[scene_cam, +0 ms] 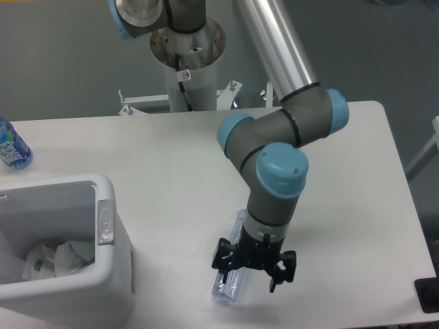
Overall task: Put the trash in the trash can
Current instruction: 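Move the gripper over the clear water bottle and lower it, then close the gripper around the bottle's neck end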
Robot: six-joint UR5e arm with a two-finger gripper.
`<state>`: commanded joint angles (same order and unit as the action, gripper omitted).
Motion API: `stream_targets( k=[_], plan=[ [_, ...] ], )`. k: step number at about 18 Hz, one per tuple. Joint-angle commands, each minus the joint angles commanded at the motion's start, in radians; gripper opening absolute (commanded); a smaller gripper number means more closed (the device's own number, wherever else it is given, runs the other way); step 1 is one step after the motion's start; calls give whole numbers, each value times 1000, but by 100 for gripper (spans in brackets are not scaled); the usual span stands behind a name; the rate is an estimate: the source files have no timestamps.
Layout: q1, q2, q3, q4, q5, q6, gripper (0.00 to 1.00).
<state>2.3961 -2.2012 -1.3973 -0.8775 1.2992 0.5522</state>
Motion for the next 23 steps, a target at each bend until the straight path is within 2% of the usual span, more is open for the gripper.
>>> stream_targets(
  k=[4, 17, 23],
  plan=[
    [-35, -18, -28, 2, 46, 6, 100],
    [-49, -81, -28, 17, 97, 6, 100],
    [-54, -89, -28, 18, 134, 5, 100]
  ],
)
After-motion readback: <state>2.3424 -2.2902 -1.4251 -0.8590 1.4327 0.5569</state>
